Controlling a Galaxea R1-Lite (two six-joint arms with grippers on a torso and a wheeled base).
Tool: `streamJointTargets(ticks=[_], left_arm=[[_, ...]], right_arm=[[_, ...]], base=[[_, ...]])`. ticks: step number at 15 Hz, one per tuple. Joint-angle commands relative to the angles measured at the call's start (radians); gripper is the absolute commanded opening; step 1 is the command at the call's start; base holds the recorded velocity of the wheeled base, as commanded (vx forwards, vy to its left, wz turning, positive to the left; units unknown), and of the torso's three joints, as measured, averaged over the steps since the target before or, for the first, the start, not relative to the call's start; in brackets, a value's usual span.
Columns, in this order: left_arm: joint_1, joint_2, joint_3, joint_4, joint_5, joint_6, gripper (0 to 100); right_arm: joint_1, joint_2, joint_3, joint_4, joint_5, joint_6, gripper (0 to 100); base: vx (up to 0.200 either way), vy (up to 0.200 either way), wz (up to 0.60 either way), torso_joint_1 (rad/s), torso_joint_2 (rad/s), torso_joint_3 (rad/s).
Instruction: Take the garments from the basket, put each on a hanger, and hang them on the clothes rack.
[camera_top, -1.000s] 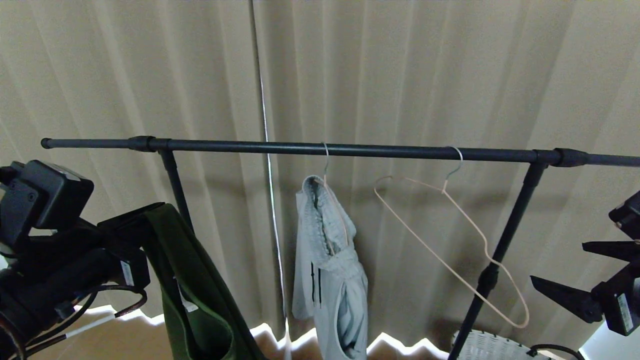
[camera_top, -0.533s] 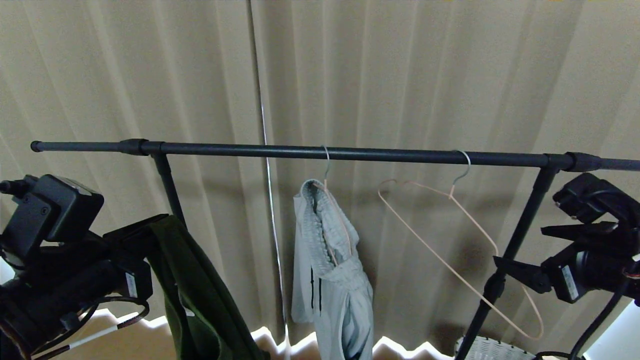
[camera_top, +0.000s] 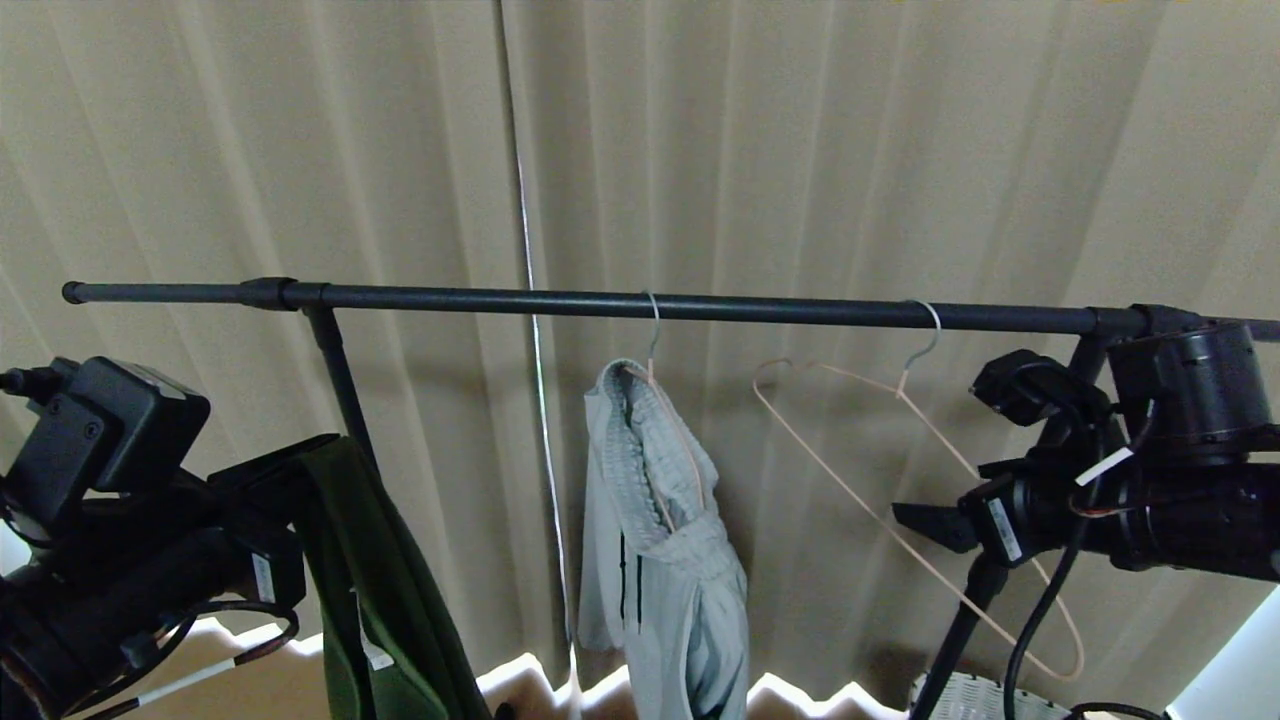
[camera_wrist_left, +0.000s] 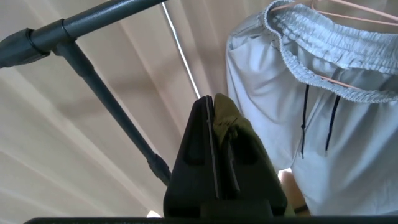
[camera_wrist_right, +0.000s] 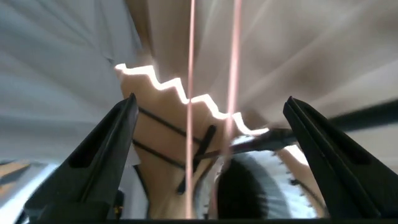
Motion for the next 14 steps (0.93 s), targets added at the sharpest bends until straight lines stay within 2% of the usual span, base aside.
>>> streamJointTargets(ticks=[1, 10, 11, 14], left_arm=[[0.0, 0.001, 0.0, -0.001, 0.0, 0.0, 0], [-0.009, 0.001, -0.003, -0.001, 0.0, 0.003, 0], [-0.009, 0.001, -0.003, -0.001, 0.0, 0.003, 0], [-0.009, 0.001, -0.005, -0.001, 0.0, 0.005, 0]], right_arm=[[-0.001, 0.067, -0.016, 0.0, 0.0, 0.005, 100], [-0.002, 0.046, 0.016, 0.0, -0.003, 0.005, 100], [-0.002, 0.038, 0.021, 0.0, -0.003, 0.005, 0], [-0.002, 0.018, 0.032, 0.0, -0.004, 0.005, 0]], base=[[0.0, 0.0, 0.0, 0.0, 0.0, 0.0], [0.0, 0.0, 0.0, 0.0, 0.0, 0.0], [0.0, 0.0, 0.0, 0.0, 0.0, 0.0], [0.0, 0.0, 0.0, 0.0, 0.0, 0.0]])
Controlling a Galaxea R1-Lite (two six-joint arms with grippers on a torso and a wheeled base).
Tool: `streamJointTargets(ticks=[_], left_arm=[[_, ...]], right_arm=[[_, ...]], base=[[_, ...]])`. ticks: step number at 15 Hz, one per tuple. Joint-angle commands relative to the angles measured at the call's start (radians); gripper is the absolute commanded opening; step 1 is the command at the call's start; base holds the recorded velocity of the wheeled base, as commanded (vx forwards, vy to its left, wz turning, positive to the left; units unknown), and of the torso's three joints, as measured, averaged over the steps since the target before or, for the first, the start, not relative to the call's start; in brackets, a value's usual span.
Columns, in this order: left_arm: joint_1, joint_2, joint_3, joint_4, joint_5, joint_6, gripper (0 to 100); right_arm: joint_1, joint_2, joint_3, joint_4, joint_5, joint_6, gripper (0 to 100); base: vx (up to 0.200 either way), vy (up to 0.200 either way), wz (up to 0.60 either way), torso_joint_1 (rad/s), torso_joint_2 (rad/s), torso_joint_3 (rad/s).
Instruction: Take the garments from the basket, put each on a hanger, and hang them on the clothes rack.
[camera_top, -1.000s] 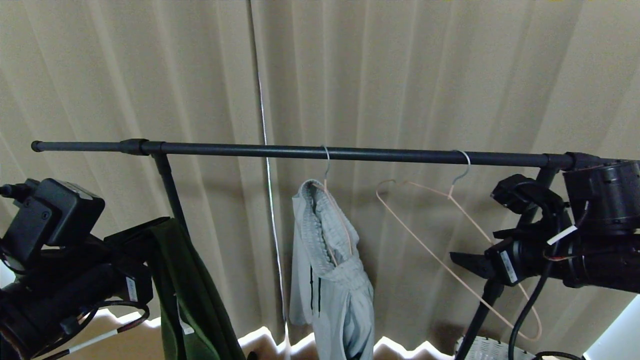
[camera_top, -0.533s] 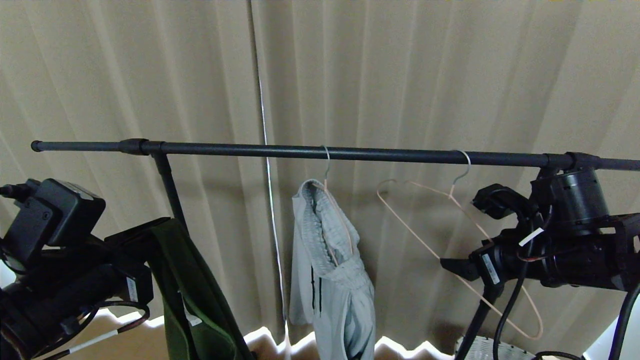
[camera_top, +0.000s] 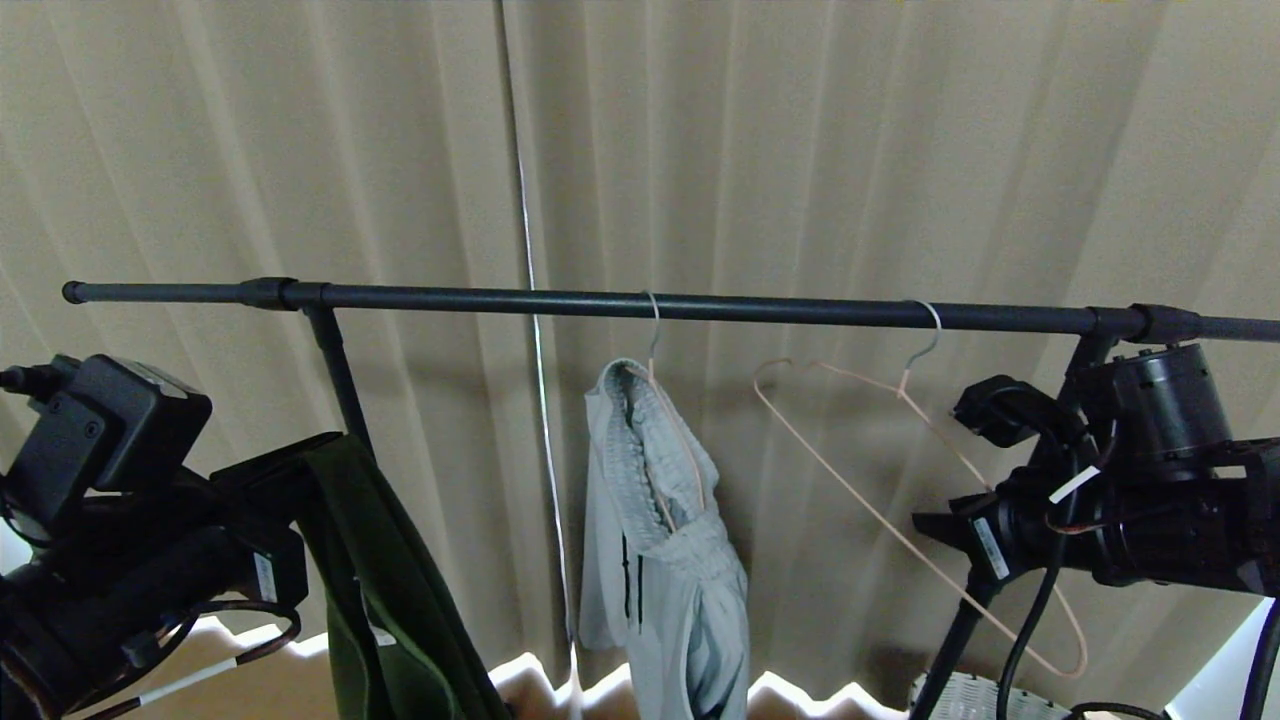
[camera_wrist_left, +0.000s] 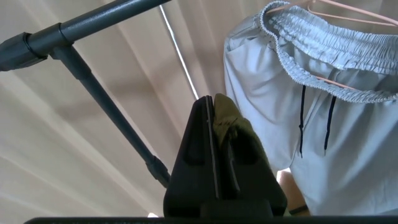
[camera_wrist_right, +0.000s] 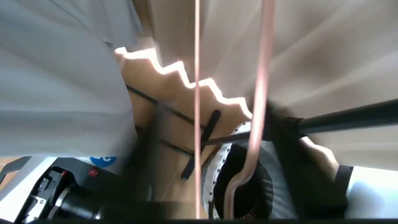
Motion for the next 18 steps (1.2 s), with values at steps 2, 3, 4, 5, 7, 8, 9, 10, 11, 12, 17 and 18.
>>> streamJointTargets(ticks=[2, 3, 4, 5, 7, 8, 9, 10, 11, 12, 17, 18], left_arm=[[-0.003, 0.001, -0.002, -0.001, 0.0, -0.001, 0], [-0.003, 0.001, 0.0, -0.001, 0.0, 0.0, 0], [-0.003, 0.0, 0.0, -0.001, 0.0, 0.0, 0], [-0.003, 0.0, 0.001, 0.001, 0.0, 0.0, 0], [-0.003, 0.0, 0.001, -0.001, 0.0, 0.0, 0], [-0.003, -0.002, 0.001, -0.001, 0.0, 0.0, 0], [-0.003, -0.002, 0.001, -0.001, 0.0, 0.002, 0], [-0.003, -0.002, 0.001, -0.001, 0.0, 0.002, 0], [-0.003, -0.002, 0.001, -0.001, 0.0, 0.002, 0], [-0.003, -0.002, 0.001, -0.001, 0.0, 0.002, 0], [-0.003, -0.002, 0.004, -0.001, 0.0, 0.003, 0], [-0.003, -0.002, 0.009, -0.001, 0.002, 0.003, 0]], right_arm=[[0.0, -0.033, 0.005, 0.0, 0.0, -0.001, 0], [0.0, -0.038, 0.005, 0.0, 0.0, -0.001, 0], [0.0, -0.041, 0.005, 0.0, 0.0, -0.001, 0], [0.0, -0.047, 0.005, 0.0, 0.0, 0.001, 0], [0.0, -0.066, 0.005, 0.0, 0.002, 0.01, 0], [0.0, -0.081, 0.005, 0.0, 0.002, 0.016, 0], [0.0, -0.092, 0.005, 0.0, 0.002, 0.024, 0], [0.0, -0.106, 0.005, 0.0, 0.002, 0.031, 0], [0.0, -0.129, 0.005, 0.0, 0.002, 0.041, 0], [0.0, -0.152, 0.016, 0.0, 0.002, 0.045, 0], [0.0, -0.273, 0.105, 0.0, 0.002, 0.05, 0], [0.0, -0.296, 0.117, 0.003, 0.002, 0.048, 0]], base=[[0.0, 0.0, 0.0, 0.0, 0.0, 0.0], [0.0, 0.0, 0.0, 0.0, 0.0, 0.0], [0.0, 0.0, 0.0, 0.0, 0.0, 0.0], [0.0, 0.0, 0.0, 0.0, 0.0, 0.0], [0.0, 0.0, 0.0, 0.0, 0.0, 0.0], [0.0, 0.0, 0.0, 0.0, 0.0, 0.0], [0.0, 0.0, 0.0, 0.0, 0.0, 0.0], [0.0, 0.0, 0.0, 0.0, 0.0, 0.0], [0.0, 0.0, 0.0, 0.0, 0.0, 0.0], [0.0, 0.0, 0.0, 0.0, 0.0, 0.0], [0.0, 0.0, 0.0, 0.0, 0.0, 0.0], [0.0, 0.0, 0.0, 0.0, 0.0, 0.0]])
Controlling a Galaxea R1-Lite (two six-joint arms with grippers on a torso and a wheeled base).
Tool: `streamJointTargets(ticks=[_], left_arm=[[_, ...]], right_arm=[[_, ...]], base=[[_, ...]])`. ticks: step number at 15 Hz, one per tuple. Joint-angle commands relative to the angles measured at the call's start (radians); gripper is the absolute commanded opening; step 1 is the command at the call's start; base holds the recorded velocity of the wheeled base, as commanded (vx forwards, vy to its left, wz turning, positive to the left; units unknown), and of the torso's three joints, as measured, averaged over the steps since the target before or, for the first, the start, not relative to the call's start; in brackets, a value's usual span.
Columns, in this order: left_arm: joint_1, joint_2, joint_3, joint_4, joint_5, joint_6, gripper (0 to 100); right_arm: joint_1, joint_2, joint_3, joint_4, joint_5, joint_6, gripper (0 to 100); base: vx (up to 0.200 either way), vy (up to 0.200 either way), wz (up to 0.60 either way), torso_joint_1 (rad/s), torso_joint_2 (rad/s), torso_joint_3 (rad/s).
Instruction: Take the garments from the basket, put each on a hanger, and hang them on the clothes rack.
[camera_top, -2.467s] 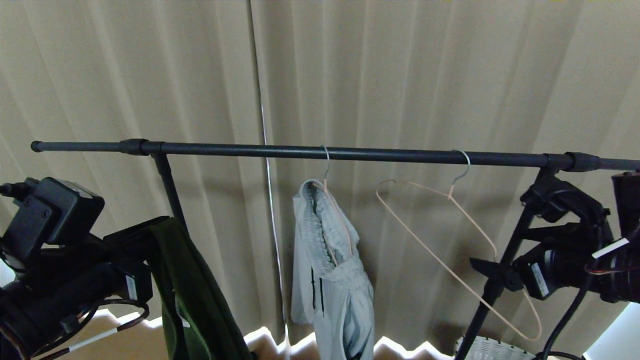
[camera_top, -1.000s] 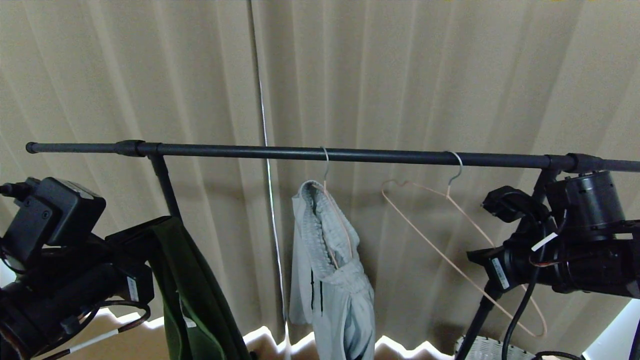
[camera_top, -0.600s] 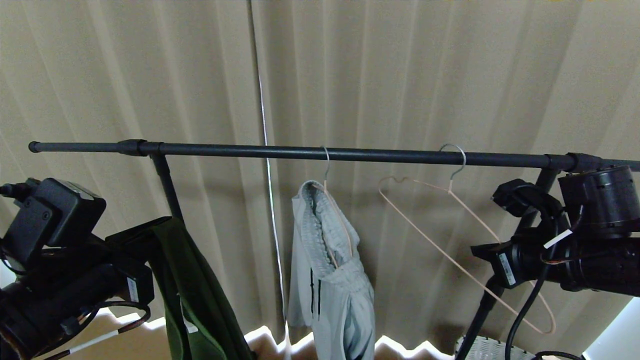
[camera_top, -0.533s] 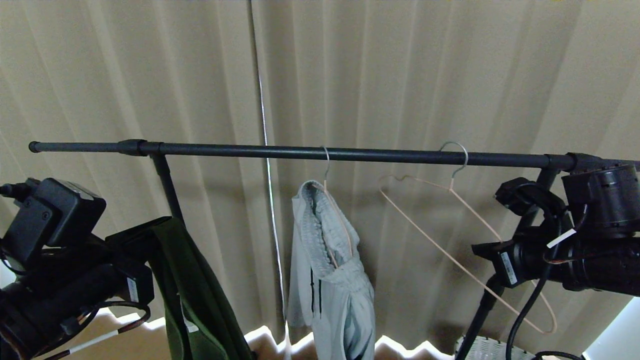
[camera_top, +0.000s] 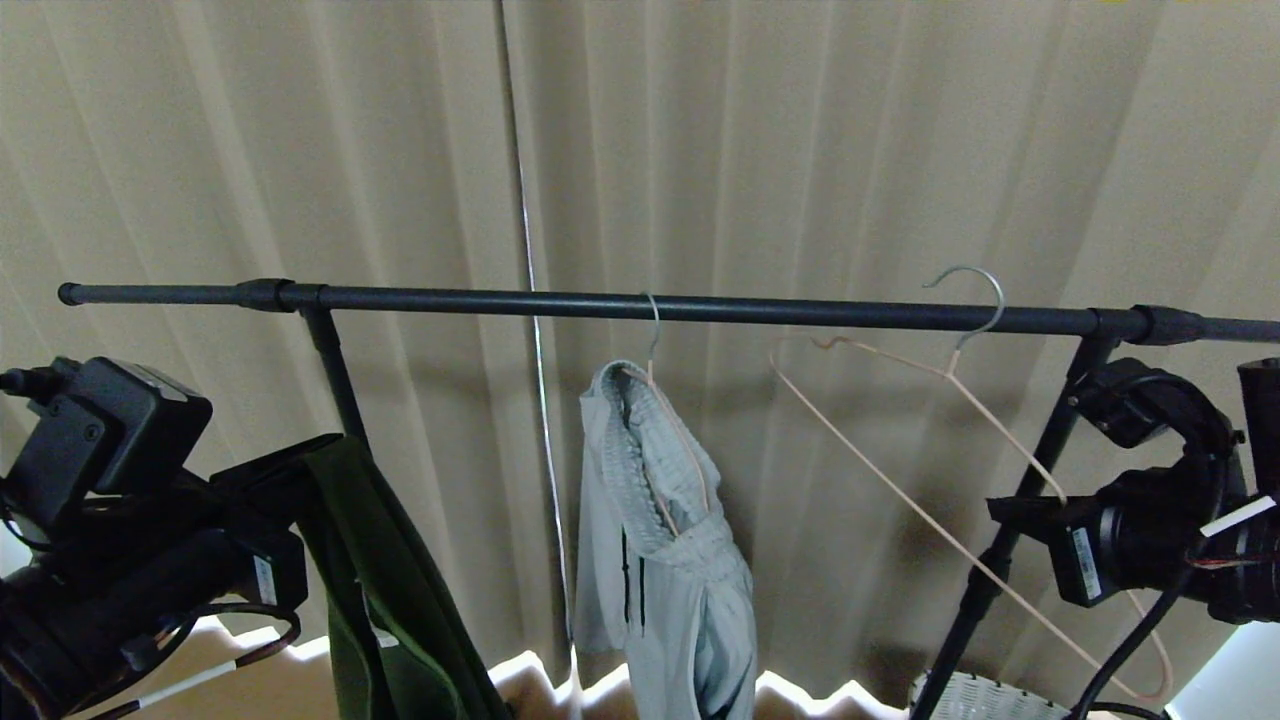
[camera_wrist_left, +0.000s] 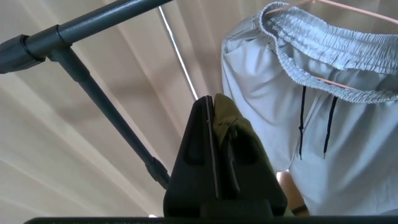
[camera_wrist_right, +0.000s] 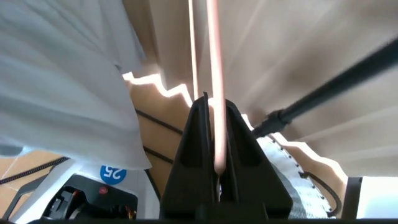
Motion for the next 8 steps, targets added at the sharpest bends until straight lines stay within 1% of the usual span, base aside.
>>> streamJointTargets(ticks=[1, 4, 5, 7, 8], left_arm=[[0.0, 0.0, 0.013, -0.001, 0.001, 0.001, 0], [0.002, -0.009, 0.029, -0.001, 0.001, -0.001, 0], [0.002, -0.009, 0.029, -0.001, 0.001, -0.001, 0], [0.009, -0.038, 0.036, -0.001, 0.002, -0.001, 0], [0.009, -0.055, 0.038, -0.001, 0.002, 0.001, 0]], right_arm=[[0.0, -0.08, 0.048, 0.0, -0.002, -0.003, 0], [0.002, -0.112, 0.126, -0.001, -0.002, -0.003, 0], [0.002, -0.112, 0.126, -0.001, -0.002, -0.003, 0], [0.005, -0.169, 0.142, 0.011, 0.0, -0.003, 0], [0.008, -0.221, 0.175, 0.011, 0.0, -0.008, 0]], base=[[0.0, 0.0, 0.0, 0.0, 0.0, 0.0], [-0.2, 0.0, 0.0, 0.012, 0.0, 0.002], [-0.2, 0.0, 0.0, -0.002, 0.01, 0.002], [-0.2, 0.0, 0.0, -0.012, 0.0, 0.0], [-0.2, 0.0, 0.0, 0.007, 0.0, 0.002]])
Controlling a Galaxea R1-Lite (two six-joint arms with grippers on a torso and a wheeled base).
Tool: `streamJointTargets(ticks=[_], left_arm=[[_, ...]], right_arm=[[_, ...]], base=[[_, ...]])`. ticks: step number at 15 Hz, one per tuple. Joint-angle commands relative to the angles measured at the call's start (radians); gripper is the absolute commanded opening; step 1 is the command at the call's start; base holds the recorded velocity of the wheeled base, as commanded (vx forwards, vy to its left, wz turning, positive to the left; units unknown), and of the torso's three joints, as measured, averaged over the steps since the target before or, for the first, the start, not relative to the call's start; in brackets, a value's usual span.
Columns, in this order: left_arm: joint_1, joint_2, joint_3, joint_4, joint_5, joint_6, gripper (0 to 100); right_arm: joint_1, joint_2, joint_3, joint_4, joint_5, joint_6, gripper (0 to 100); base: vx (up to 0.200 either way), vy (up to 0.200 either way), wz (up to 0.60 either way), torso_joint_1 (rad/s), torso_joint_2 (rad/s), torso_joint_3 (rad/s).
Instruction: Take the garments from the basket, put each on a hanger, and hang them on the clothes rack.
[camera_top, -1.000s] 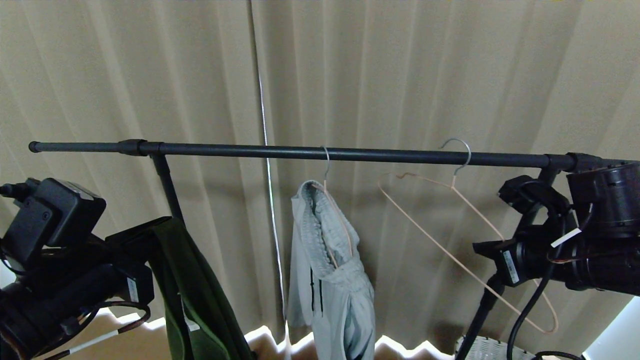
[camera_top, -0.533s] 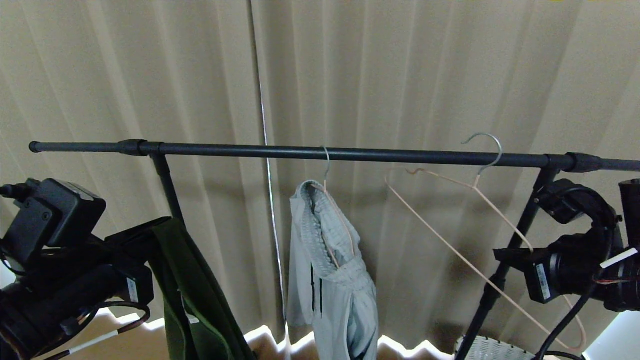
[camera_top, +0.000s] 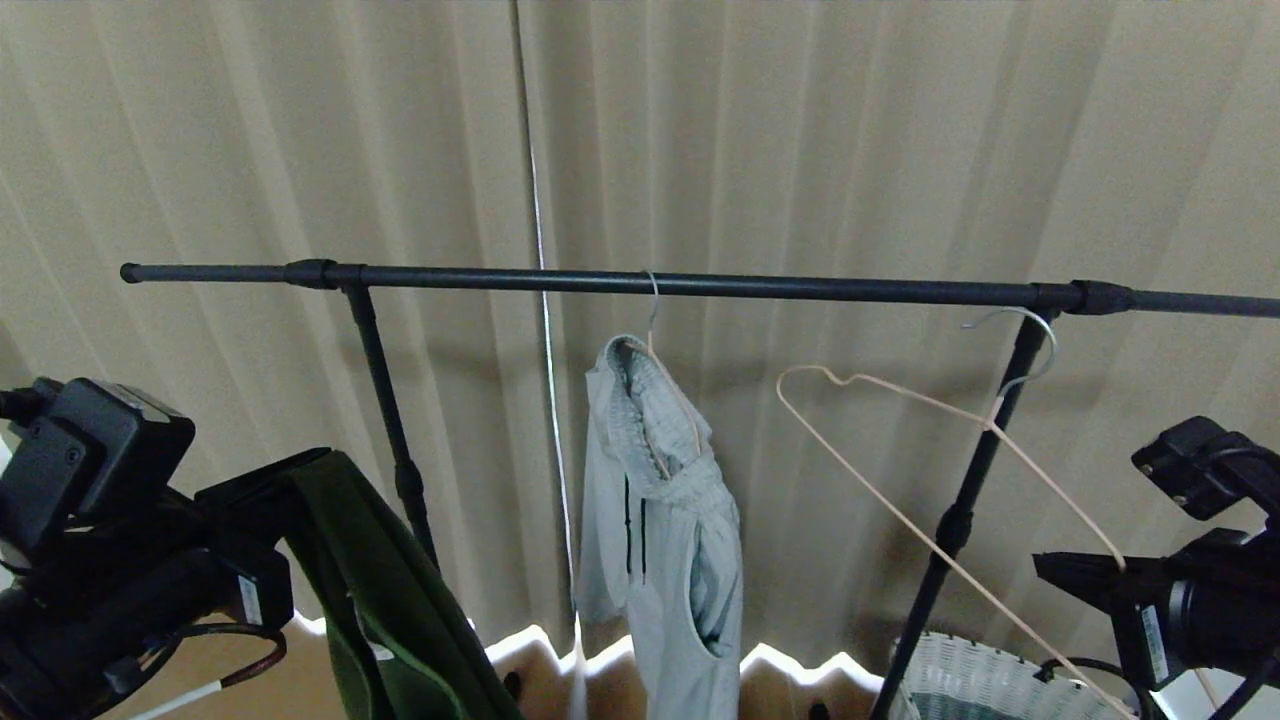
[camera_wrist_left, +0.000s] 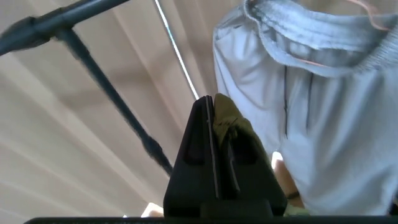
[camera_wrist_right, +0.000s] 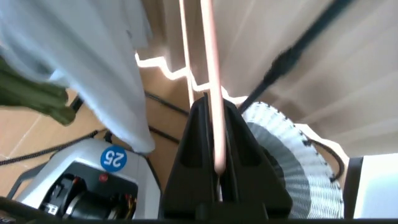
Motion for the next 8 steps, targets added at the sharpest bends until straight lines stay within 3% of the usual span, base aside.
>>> streamJointTargets(ticks=[1, 6, 8], left_arm=[[0.0, -0.035, 0.002, -0.001, 0.001, 0.005, 0], [0.003, -0.07, 0.033, 0.001, 0.003, 0.064, 0], [0.003, -0.067, 0.039, 0.001, 0.001, 0.062, 0]], right_arm=[[0.011, -0.098, 0.054, 0.003, 0.0, -0.004, 0], [0.028, -0.178, 0.14, 0.001, 0.0, -0.003, 0], [0.028, -0.178, 0.151, -0.008, 0.009, 0.0, 0]], base=[[-0.2, 0.0, 0.0, 0.002, 0.0, 0.002], [-0.2, 0.0, 0.0, 0.003, 0.0, 0.005], [0.0, 0.0, 0.0, 0.0, 0.0, 0.0]])
